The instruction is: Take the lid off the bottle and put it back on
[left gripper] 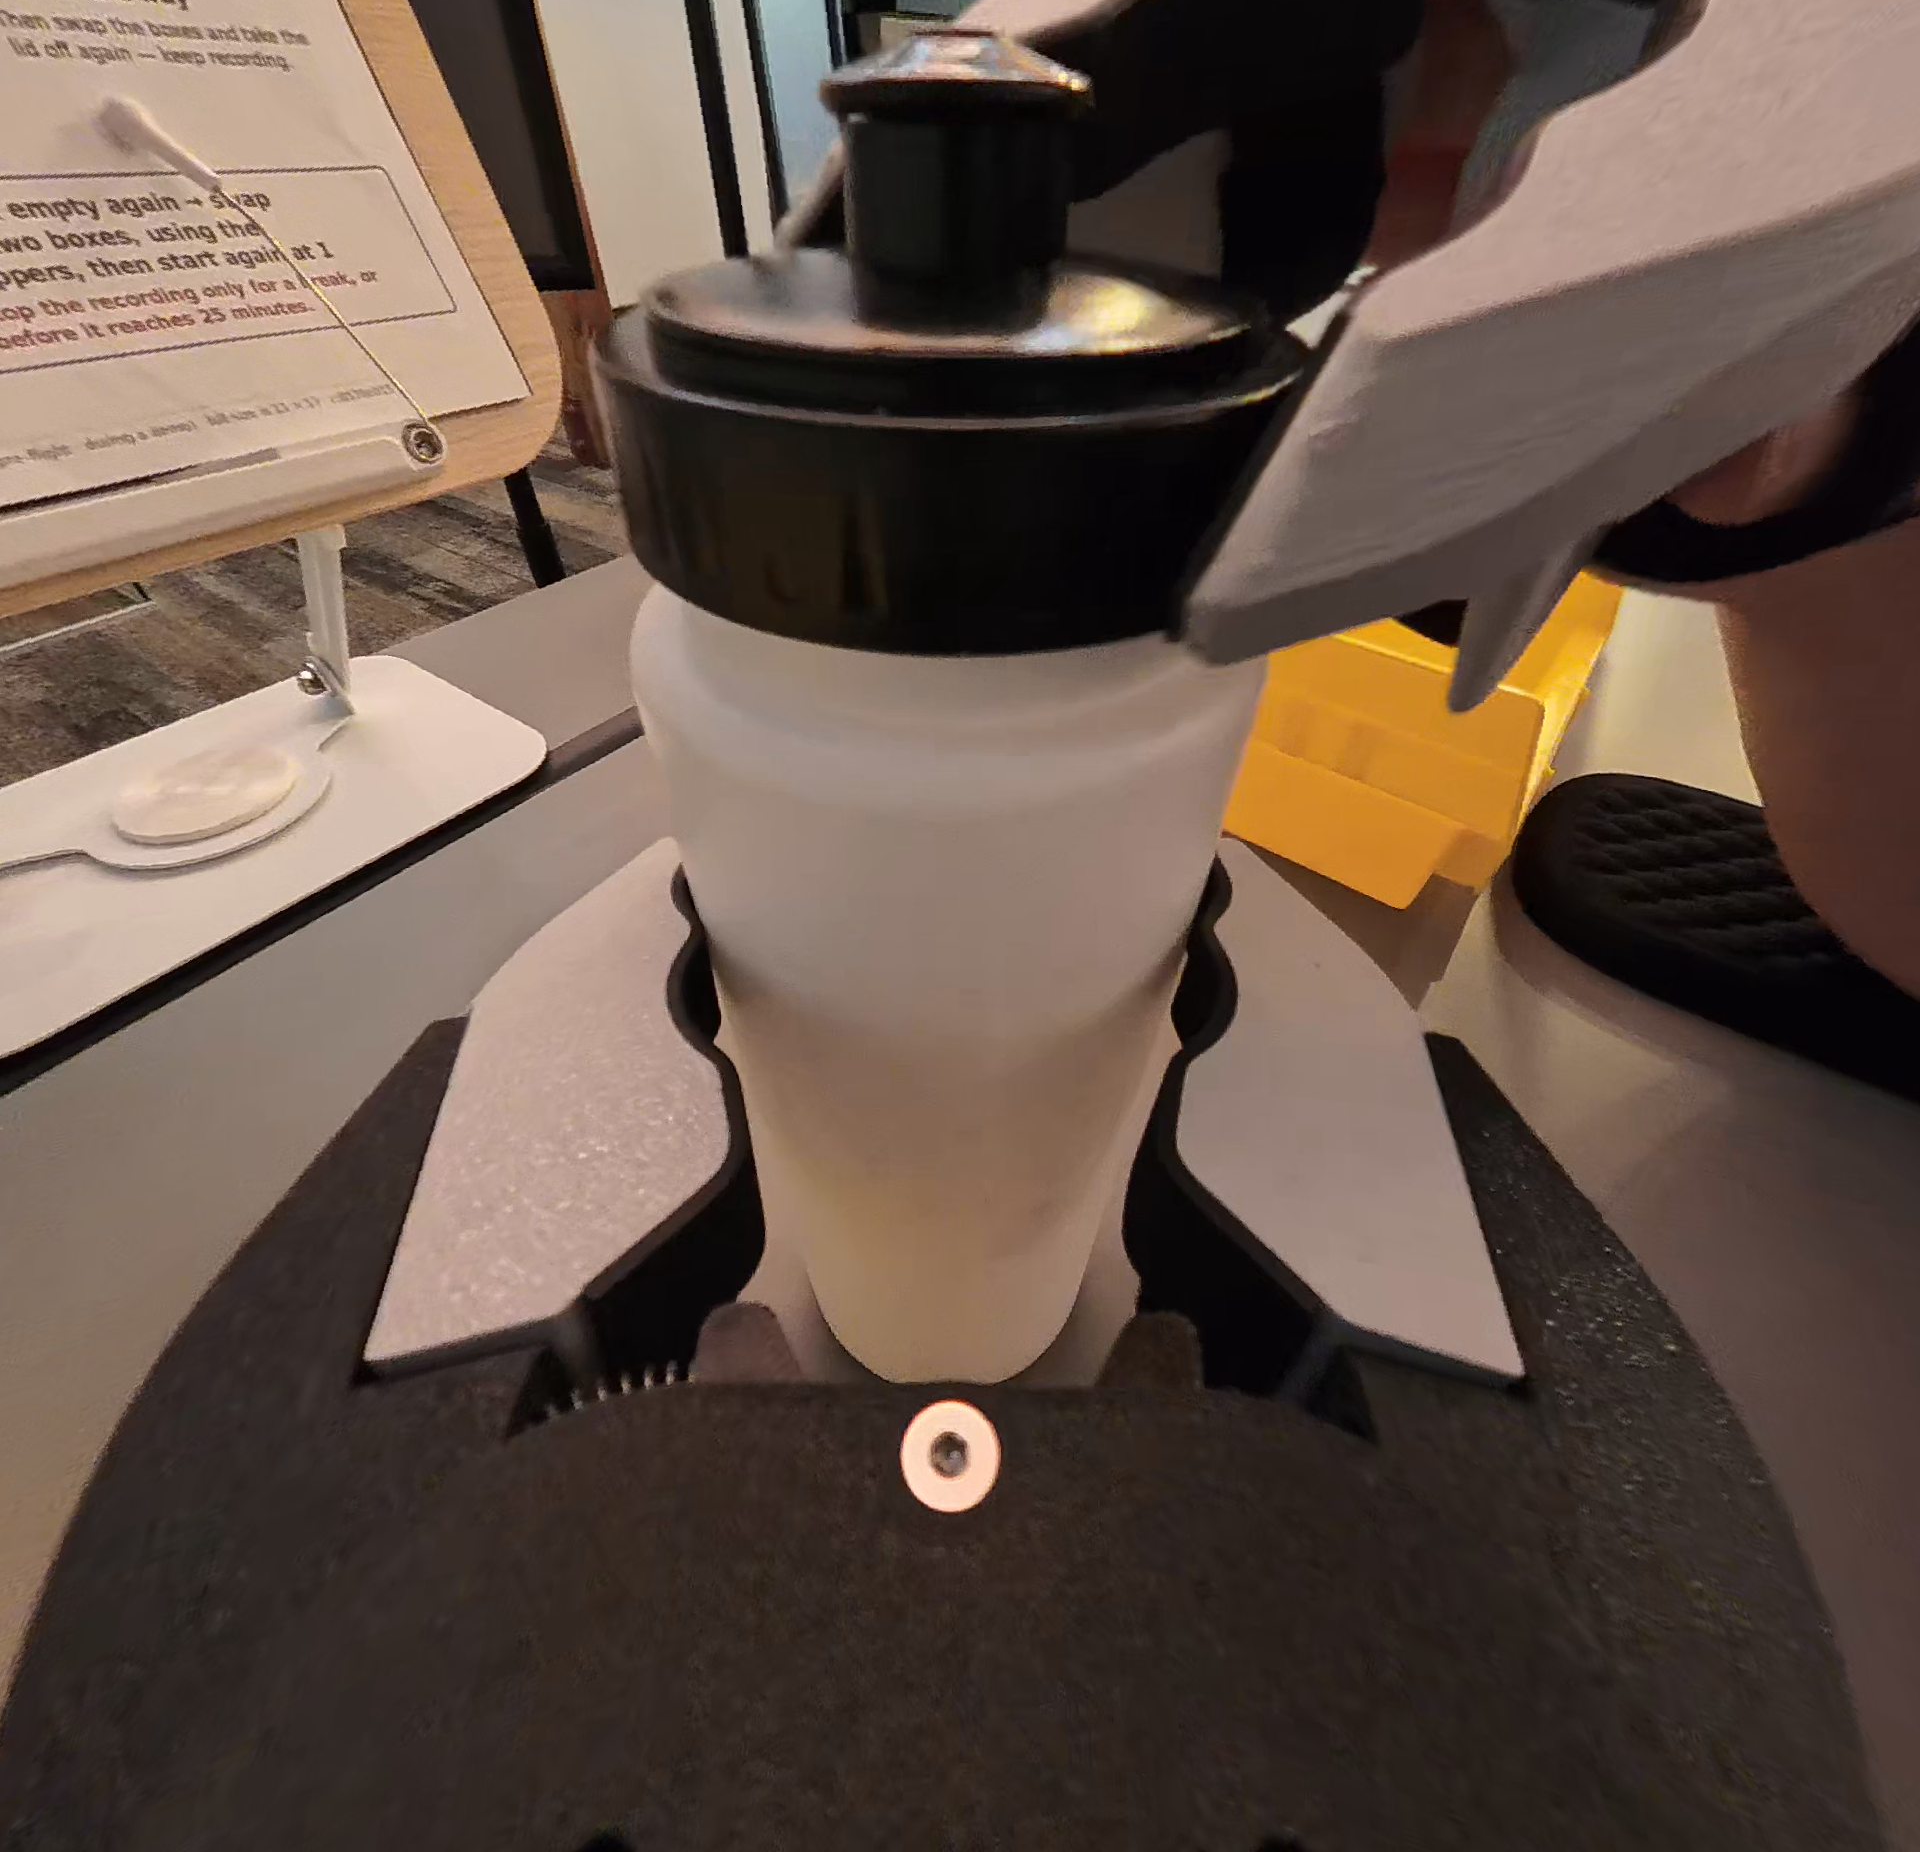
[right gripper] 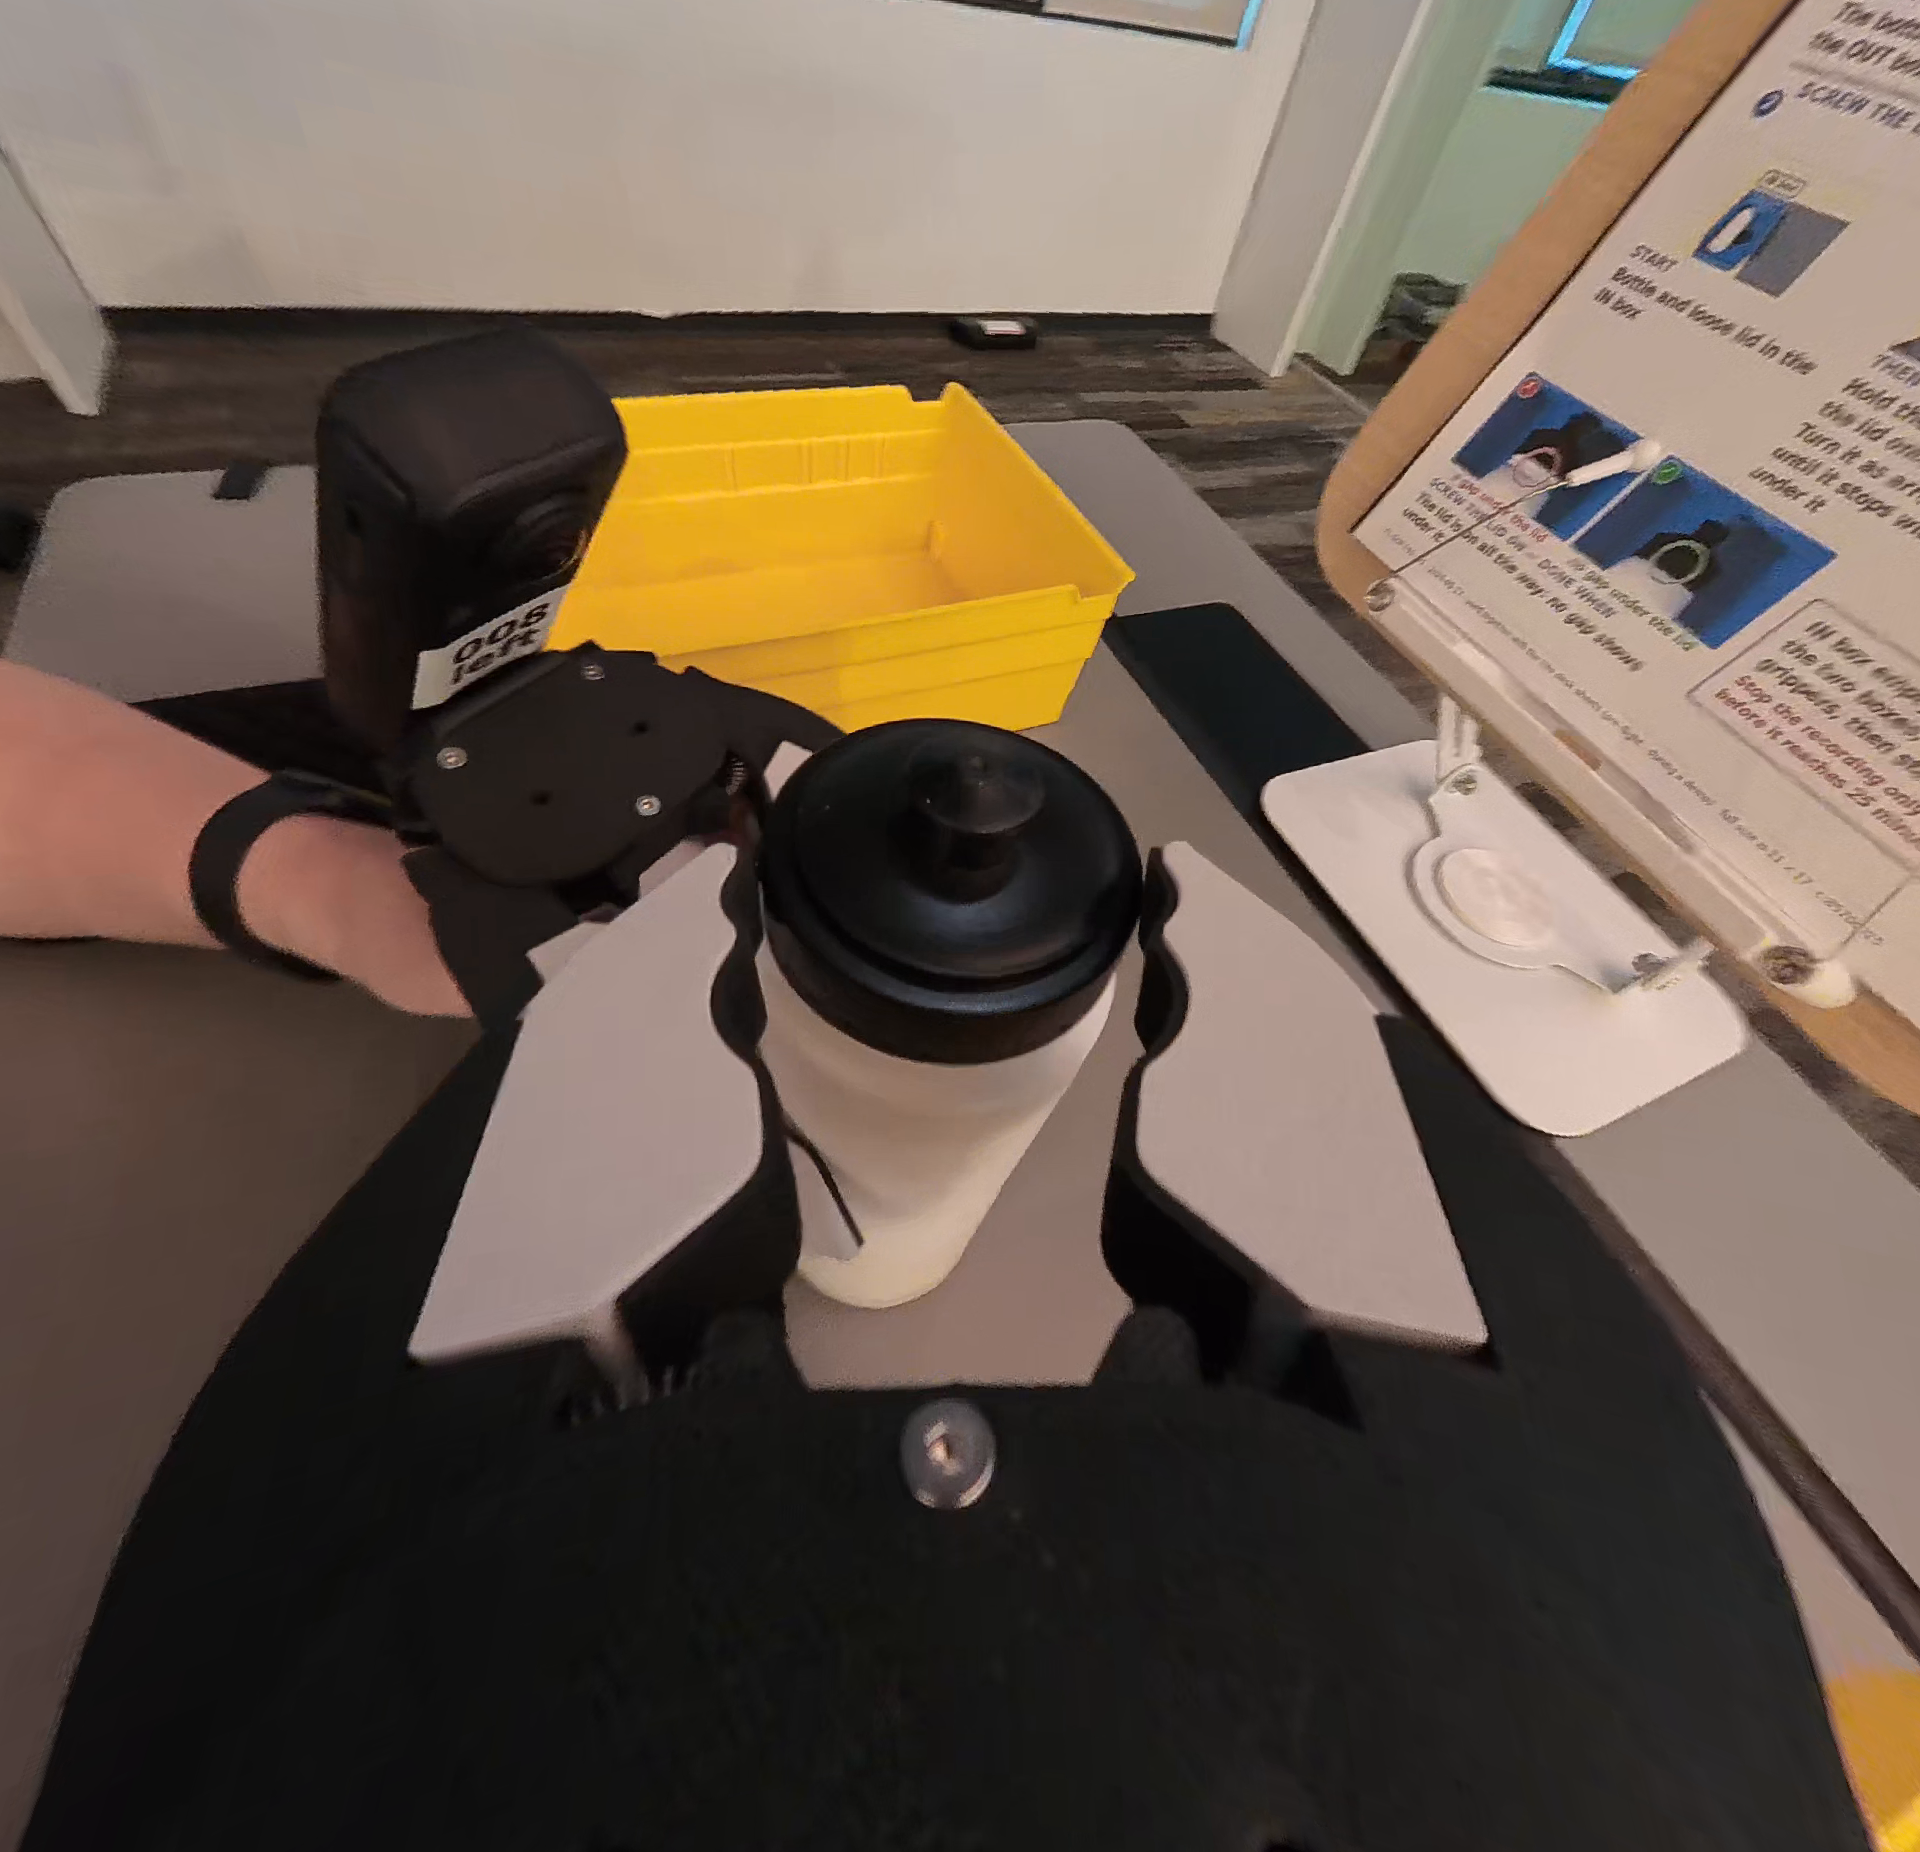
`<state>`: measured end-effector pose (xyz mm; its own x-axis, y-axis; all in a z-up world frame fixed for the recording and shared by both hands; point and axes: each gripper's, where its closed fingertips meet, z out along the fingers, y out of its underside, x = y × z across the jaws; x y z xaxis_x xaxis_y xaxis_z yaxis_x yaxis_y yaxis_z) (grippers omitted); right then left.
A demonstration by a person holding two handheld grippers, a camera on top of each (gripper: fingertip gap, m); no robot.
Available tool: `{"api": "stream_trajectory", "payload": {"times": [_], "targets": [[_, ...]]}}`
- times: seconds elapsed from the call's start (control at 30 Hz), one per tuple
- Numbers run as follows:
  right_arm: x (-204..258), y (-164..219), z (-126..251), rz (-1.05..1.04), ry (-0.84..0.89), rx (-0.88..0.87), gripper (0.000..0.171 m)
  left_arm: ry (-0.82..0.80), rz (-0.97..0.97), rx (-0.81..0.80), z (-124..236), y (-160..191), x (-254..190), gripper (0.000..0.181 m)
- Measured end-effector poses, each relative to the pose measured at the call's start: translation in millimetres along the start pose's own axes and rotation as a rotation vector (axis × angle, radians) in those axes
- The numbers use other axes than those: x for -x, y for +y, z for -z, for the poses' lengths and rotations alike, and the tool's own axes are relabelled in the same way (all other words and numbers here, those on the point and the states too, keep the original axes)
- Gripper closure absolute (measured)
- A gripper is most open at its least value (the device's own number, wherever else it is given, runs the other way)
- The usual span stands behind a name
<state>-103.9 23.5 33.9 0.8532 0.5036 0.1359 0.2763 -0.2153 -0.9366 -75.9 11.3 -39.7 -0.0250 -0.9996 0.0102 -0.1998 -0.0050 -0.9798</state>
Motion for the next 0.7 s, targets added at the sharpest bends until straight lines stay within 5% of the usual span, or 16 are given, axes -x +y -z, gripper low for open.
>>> {"api": "stream_trajectory", "payload": {"times": [0.17,0.47,0.7], "targets": [[-3,-2,6,-0.167,-0.107,-0.040,0.099,-0.027,0.010,0.011,0,0,4,0.094],[0,3,4,-0.116,-0.133,-0.018,0.104,0.019,0.017,0.073,1,1,-2,0.094],[14,7,22,-0.061,-0.349,-0.021,0.104,0.303,0.037,0.119,4,3,-37,0.094]]}}
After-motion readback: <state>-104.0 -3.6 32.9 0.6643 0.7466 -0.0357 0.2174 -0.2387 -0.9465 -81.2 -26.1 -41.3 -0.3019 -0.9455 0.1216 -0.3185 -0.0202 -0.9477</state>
